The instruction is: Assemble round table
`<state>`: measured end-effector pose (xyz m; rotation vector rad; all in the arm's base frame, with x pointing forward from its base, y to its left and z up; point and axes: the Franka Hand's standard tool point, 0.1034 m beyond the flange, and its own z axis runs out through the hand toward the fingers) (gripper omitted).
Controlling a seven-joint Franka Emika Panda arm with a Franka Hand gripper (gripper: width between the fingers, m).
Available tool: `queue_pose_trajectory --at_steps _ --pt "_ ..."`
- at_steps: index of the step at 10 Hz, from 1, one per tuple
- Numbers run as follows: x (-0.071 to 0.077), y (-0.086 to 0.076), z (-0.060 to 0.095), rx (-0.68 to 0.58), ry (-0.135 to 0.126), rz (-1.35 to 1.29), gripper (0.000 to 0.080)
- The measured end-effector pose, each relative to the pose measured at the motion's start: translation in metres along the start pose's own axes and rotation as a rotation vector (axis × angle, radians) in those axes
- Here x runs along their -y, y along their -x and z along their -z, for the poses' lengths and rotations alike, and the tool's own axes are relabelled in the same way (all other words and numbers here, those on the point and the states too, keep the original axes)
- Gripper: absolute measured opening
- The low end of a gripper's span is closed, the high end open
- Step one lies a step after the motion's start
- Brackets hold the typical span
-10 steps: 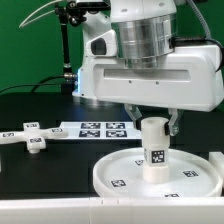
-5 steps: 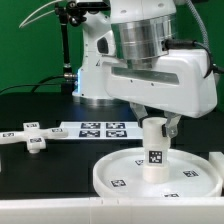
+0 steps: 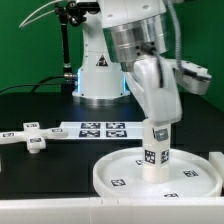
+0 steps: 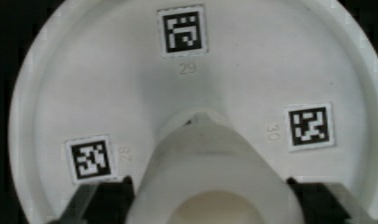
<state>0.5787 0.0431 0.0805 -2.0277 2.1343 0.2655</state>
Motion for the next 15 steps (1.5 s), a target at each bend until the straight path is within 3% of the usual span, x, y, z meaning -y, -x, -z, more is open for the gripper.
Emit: queue_pose_trajectory --at_steps 2,4,5,7,12,15 --pt "0.001 -0.0008 0.0004 0.024 -0.009 -0.146 0.0407" --pt "0.0008 0.0 -0.0001 0.024 -0.008 -0.124 0.0407" --pt "0.0008 0.0002 -0.0002 0.024 -0.008 -0.084 0.0602" --pt "0.0009 0.0053 -0.0005 0.026 0.005 0.029 0.0639" --pt "0.0005 0.0053 -0.001 0.028 0.0 0.411 0.0648" --pt "0.0015 0.008 -0.0008 -0.047 0.047 0.827 0.0648"
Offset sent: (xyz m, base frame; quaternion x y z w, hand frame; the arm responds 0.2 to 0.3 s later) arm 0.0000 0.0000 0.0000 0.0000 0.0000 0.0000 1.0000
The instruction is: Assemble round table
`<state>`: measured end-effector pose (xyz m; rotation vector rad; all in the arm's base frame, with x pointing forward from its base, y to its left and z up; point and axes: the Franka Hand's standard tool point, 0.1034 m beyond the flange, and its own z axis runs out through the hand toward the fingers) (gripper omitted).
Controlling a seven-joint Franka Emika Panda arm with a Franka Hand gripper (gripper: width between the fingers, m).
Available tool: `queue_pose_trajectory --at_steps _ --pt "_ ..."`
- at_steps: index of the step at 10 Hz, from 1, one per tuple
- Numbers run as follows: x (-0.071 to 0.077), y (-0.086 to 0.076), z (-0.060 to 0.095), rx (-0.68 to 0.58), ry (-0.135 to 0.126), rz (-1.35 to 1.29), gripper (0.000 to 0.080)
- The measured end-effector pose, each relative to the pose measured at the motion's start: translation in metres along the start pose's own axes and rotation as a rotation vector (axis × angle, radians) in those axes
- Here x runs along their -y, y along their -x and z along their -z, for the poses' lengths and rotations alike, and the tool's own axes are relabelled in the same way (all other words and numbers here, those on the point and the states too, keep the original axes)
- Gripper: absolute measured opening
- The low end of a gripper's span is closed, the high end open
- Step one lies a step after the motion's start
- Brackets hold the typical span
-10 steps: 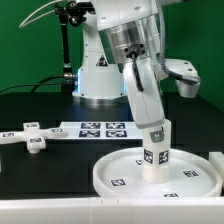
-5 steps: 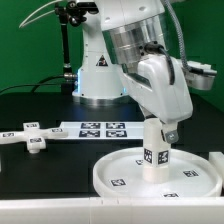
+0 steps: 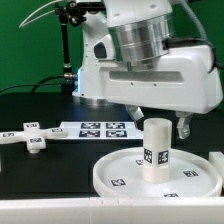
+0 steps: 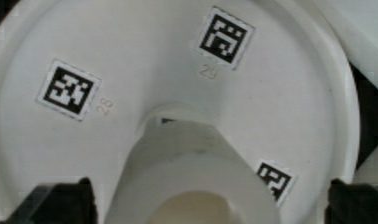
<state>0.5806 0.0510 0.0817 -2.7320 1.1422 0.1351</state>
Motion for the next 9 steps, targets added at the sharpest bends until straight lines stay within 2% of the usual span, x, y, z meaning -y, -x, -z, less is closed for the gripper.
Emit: queue_pose_trajectory --at_steps 1,8,9 --pt "0.0027 0.0017 0.0002 -0.009 0.013 0.101 0.0648" --pt "0.0022 0.0003 0.0007 -0.007 0.018 0.609 0.0648" --pt "0.0017 -0.0007 0.0011 -0.012 0.03 0.73 0.0648"
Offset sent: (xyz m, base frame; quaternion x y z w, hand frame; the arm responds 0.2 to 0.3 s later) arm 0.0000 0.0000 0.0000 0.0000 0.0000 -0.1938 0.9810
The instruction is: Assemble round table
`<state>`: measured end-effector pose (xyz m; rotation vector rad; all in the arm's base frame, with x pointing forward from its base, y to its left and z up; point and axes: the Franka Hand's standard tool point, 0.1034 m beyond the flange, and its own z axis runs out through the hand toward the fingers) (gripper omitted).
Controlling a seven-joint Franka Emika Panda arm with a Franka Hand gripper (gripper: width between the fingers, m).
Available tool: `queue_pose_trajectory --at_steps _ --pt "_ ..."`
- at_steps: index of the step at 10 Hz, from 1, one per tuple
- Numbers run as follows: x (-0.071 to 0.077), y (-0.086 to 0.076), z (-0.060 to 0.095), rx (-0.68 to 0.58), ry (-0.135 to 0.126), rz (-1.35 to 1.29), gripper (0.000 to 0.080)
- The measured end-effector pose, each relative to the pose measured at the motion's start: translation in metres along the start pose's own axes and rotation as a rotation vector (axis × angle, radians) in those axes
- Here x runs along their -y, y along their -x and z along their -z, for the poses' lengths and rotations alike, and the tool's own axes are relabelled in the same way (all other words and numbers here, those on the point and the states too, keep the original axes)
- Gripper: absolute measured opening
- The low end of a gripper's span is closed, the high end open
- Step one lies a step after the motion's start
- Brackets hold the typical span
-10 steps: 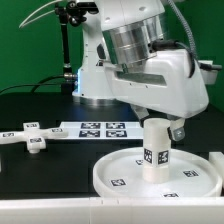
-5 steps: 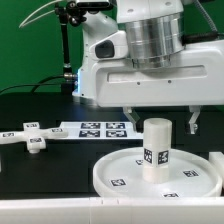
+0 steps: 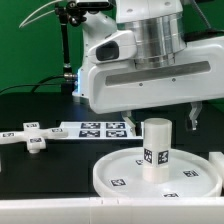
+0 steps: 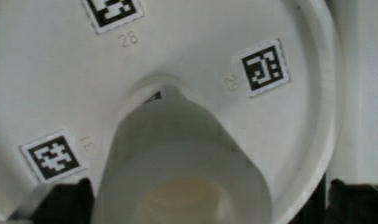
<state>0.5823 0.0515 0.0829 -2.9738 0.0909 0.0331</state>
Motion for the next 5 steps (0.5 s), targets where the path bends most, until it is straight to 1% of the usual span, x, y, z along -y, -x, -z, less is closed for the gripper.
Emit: queue_pose_trajectory --at_steps 1,2,5 --pt "0.0005 -0.0018 0.0008 -0.007 0.019 0.128 0.0648" --pt "0.0016 -0.0025 0.0009 -0.008 0.03 0.233 0.0648" --pt "-0.0007 -0.0026 0.001 -0.005 0.031 0.403 0.0648"
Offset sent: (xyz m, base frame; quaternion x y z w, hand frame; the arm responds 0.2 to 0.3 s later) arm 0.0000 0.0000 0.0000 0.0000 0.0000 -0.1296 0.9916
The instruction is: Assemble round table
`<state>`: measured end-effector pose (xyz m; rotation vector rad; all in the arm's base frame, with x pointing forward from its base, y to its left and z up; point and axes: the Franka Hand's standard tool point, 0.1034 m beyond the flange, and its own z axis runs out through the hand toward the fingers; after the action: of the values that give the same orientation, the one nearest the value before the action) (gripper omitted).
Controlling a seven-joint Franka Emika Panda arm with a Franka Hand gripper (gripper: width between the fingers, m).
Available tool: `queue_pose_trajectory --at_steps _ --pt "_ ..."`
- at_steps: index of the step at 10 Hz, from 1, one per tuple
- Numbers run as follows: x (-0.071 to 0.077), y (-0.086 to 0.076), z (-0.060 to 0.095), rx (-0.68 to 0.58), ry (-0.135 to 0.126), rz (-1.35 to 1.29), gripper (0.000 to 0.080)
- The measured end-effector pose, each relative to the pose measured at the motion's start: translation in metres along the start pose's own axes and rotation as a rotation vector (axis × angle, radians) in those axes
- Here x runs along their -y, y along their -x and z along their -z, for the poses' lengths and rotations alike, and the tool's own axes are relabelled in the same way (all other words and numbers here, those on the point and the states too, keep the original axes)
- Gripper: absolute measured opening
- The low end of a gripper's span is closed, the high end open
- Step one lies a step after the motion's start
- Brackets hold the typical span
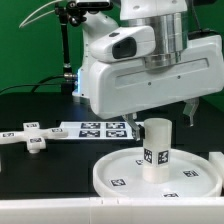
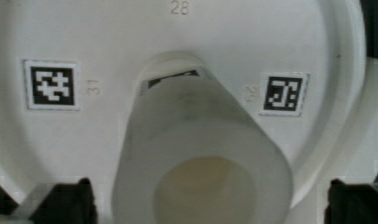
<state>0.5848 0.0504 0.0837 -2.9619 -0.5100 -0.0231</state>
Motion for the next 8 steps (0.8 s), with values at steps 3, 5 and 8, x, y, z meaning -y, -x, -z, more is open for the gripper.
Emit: queue_pose_trajectory --at_steps 3,5,8 --pt "-0.0005 -0.0001 -0.0008 0.007 0.019 0.26 0.0648" --pt "0.0008 -0.0021 -0.0007 0.014 0.042 0.458 0.0648" --pt "0.0033 -0.0027 -0.0011 0.05 0.069 0.774 0.0648"
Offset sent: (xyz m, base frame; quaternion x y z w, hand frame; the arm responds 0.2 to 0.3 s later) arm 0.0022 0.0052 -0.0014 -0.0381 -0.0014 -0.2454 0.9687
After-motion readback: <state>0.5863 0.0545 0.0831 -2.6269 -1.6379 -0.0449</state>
